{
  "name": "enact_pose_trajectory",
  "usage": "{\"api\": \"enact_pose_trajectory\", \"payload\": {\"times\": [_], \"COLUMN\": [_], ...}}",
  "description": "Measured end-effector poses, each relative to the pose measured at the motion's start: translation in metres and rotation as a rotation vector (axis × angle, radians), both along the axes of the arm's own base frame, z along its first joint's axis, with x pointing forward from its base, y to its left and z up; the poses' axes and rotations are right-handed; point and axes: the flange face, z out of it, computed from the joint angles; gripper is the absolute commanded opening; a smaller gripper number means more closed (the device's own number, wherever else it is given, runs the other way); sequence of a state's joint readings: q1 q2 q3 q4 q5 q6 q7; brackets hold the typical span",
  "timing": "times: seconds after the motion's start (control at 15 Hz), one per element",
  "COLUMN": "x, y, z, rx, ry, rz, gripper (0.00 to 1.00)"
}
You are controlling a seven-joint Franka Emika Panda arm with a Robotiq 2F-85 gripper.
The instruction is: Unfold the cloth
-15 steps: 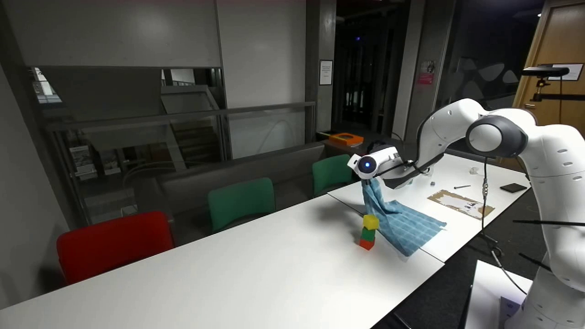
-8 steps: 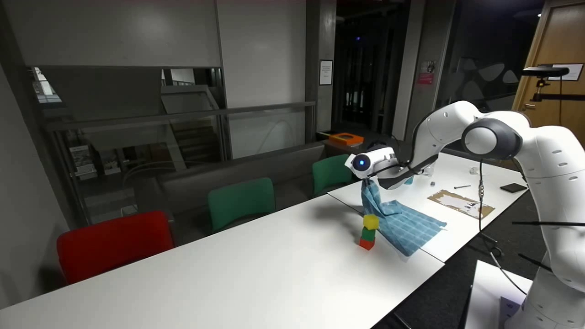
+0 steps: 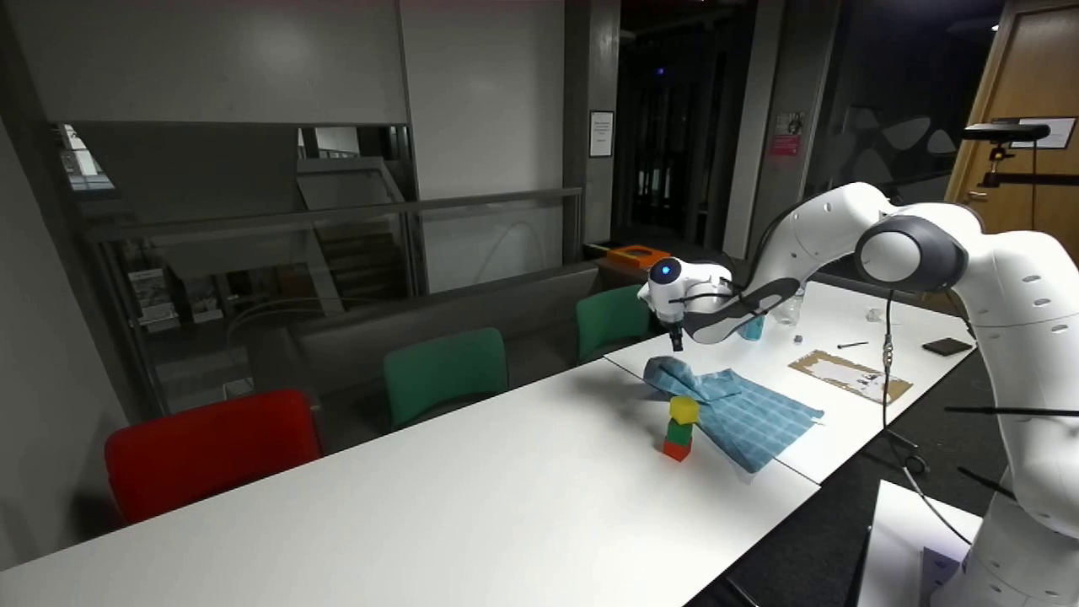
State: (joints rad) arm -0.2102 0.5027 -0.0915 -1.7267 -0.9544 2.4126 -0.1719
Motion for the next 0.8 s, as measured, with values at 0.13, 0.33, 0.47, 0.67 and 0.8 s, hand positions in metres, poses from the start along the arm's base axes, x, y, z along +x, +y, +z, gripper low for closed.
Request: {"api": "enact_pose_trajectory", "payload": {"times": [0.13,0.33,0.47,0.67,0.8], "x": [-0.001,-0.002,-0.003,-0.006,-0.01], "y": [-0.004,-0.008,-0.011,-0.021,-0.035], "z": [0.004,0.009,0.01,0.01,0.005], "rx": [0.062,0.128,0.153,0.143,0.123], "ry": [0.005,0.006,0.003,-0.003,-0.005], "rz": [-0.021,-0.043,-0.056,-0.061,-0.053], "gripper": [1.0,1.0,1.0,1.0,1.0]}}
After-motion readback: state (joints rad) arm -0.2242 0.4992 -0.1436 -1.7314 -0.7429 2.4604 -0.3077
